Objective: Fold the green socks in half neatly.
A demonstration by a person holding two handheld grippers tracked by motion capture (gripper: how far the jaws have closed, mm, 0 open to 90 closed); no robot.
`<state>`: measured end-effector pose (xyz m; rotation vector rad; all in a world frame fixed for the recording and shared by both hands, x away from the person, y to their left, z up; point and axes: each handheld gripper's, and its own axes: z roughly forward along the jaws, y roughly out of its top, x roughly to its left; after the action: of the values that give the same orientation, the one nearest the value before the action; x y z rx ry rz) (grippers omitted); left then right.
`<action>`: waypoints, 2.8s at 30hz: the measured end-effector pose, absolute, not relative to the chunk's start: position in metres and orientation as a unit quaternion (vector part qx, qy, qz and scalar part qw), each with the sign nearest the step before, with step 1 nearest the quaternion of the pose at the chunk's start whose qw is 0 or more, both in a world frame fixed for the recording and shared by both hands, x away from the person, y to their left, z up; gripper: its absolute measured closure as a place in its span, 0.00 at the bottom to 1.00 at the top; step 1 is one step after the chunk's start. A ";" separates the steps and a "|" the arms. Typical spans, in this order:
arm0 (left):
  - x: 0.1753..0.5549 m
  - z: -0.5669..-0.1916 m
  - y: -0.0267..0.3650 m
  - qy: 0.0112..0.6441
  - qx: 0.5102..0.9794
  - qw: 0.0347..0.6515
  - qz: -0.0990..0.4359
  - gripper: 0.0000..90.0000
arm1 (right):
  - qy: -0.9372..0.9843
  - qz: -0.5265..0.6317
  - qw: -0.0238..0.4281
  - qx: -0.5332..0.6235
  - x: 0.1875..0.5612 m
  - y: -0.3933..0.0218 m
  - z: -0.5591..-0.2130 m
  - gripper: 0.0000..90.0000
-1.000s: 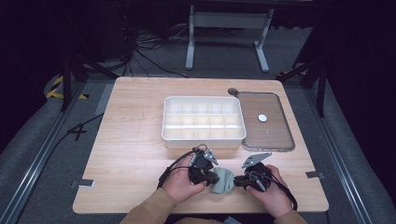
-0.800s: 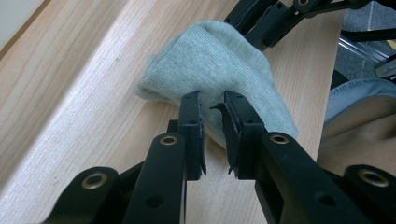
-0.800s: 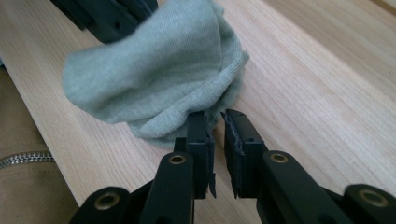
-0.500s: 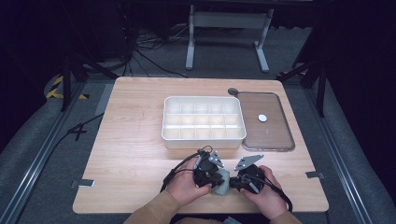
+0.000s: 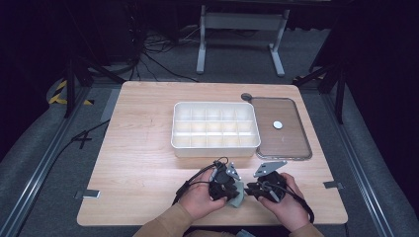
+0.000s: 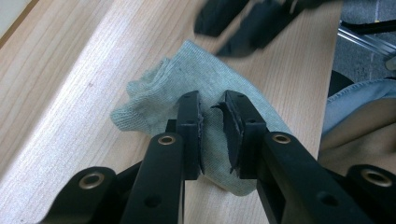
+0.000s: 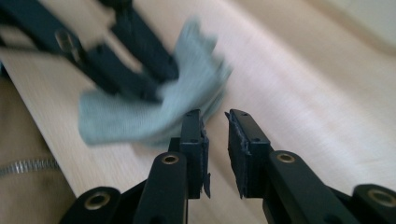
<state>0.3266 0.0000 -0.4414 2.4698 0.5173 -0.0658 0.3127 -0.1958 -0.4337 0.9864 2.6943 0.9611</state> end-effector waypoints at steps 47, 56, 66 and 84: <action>0.319 -0.452 0.002 0.230 0.936 0.265 0.014 0.32 | 0.881 0.295 -0.034 0.368 0.338 -0.181 -0.455 0.51; 0.318 -0.452 0.007 0.239 0.934 0.266 0.013 0.30 | 0.887 0.305 -0.076 0.339 0.341 -0.174 -0.458 0.76; 0.319 -0.447 0.020 0.244 0.933 0.264 -0.014 0.34 | 0.893 0.297 -0.090 0.327 0.340 -0.163 -0.454 0.90; 0.323 -0.411 0.082 0.280 0.905 0.320 -0.002 0.38 | 0.895 0.312 -0.054 0.314 0.332 -0.162 -0.425 0.91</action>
<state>0.3234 0.0817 -0.4109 2.3799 0.7357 -0.0049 0.3322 -0.1615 -0.4255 1.0225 2.9124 1.0144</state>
